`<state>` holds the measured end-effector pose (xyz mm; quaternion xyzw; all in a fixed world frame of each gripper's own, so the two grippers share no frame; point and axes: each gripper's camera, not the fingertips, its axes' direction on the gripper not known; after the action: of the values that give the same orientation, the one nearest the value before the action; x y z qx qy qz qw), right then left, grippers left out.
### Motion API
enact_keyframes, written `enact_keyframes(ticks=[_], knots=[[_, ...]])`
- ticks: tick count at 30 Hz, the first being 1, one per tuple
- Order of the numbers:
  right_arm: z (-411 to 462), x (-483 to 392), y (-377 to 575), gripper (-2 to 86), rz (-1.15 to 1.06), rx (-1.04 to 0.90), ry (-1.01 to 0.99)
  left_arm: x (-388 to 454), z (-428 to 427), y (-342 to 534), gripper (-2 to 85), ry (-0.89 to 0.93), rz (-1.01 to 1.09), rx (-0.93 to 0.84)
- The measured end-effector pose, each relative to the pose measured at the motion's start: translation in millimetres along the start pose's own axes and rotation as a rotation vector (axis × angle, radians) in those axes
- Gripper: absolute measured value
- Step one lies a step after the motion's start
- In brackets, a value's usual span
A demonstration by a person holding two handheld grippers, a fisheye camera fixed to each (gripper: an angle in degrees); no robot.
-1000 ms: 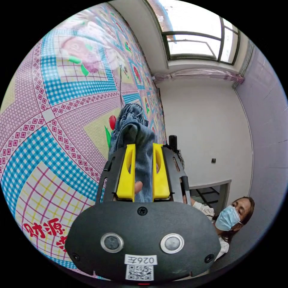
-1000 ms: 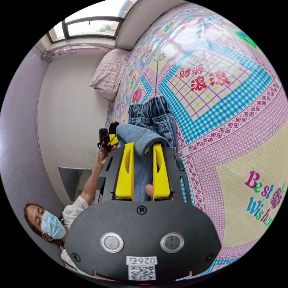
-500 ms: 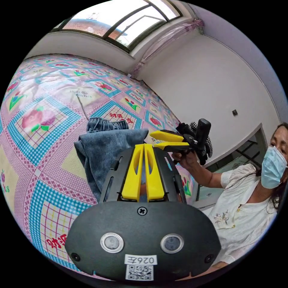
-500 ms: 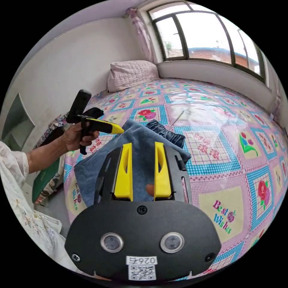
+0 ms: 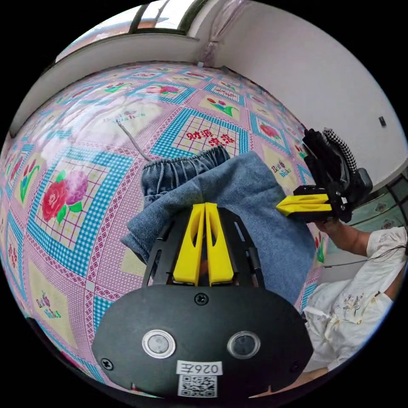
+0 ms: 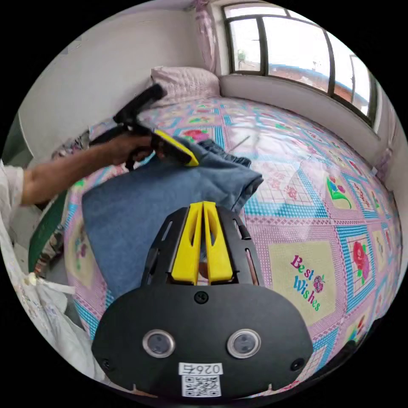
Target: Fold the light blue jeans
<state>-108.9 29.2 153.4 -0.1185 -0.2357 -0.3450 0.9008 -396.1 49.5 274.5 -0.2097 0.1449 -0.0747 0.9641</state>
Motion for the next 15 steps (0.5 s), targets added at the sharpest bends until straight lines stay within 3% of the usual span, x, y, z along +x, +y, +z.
enact_keyframes(ticks=[3, 8, 11, 13, 15], knots=[[5.8, -10.9, 4.6, -1.1, -0.01, 0.018, 0.075, -22.2, -10.6, 6.4, -0.9, 0.182, -0.057, 0.037], [-49.5, -63.7, 8.8, -1.0, -0.069, 0.098, 0.124, 21.8, -74.2, 85.9, -1.0, 0.232, 0.008, 0.265], [-56.8, -107.8, 31.1, -1.1, -0.088, 0.074, 0.089, 52.9, -88.7, 165.5, -1.0, 0.155, -0.053, 0.371], [-41.0, -129.1, 45.5, -1.2, -0.086, 0.006, 0.14, 61.9, -62.3, 204.0, -1.0, -0.052, -0.104, 0.252], [-14.7, -141.9, 57.4, -1.3, -0.114, -0.051, 0.193, 52.4, -42.5, 220.8, -1.0, -0.09, -0.102, 0.227]])
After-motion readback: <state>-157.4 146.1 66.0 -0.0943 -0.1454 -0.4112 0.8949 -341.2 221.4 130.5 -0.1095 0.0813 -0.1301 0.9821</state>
